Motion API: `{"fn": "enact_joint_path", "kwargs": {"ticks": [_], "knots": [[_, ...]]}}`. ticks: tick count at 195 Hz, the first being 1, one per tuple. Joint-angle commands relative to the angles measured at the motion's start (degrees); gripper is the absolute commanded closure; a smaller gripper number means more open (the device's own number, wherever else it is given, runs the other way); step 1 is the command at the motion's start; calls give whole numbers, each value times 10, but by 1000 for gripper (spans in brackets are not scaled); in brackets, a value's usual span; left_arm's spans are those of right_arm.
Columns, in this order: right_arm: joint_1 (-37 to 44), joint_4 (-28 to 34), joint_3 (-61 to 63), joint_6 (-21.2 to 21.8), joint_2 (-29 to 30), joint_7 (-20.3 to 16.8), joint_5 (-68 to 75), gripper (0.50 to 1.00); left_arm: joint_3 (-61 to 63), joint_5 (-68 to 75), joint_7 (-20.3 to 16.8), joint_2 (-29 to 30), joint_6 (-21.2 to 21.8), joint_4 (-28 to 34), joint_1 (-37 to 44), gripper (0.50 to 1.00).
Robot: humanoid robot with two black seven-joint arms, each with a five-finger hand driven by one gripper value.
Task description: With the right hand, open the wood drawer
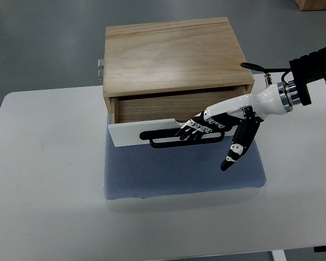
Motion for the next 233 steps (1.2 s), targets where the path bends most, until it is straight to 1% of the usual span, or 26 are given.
{"fn": "enact_joint_path", "kwargs": {"ticks": [1, 56, 79, 99, 130, 153, 178, 180, 201, 207, 211, 233], "knots": [[18, 0, 2, 0, -13, -1, 14, 556, 0, 0, 0, 0, 0, 0, 0, 500], [83, 0, 4, 0, -64, -2, 115, 556, 0, 0, 0, 0, 0, 0, 0, 500], [98, -17, 8, 0, -76, 0, 143, 556, 0, 0, 0, 0, 0, 0, 0, 500], [80, -80, 52, 0, -78, 5, 173, 556, 0, 0, 1, 0, -1, 0, 0, 500], [-26, -177, 175, 0, -70, 5, 257, 556, 0, 0, 0, 0, 0, 0, 0, 500], [-123, -258, 288, 0, -30, 5, 274, 556, 0, 0, 0, 0, 0, 0, 0, 500], [-216, -366, 414, 0, 54, 5, 274, 558, 0, 0, 0, 0, 0, 0, 0, 500], [-216, -366, 414, 0, 54, 5, 274, 558, 0, 0, 0, 0, 0, 0, 0, 500], [-277, -460, 516, 0, 130, -1, 273, 558, 0, 0, 0, 0, 0, 0, 0, 500], [-286, -475, 533, 0, 142, -2, 273, 558, 0, 0, 0, 0, 0, 0, 0, 500], [-299, -496, 553, 0, 157, -2, 273, 556, 0, 0, 0, 0, 0, 0, 0, 500], [-316, -550, 581, 0, 194, -3, 273, 558, 0, 0, 0, 0, 0, 0, 0, 500]]}}
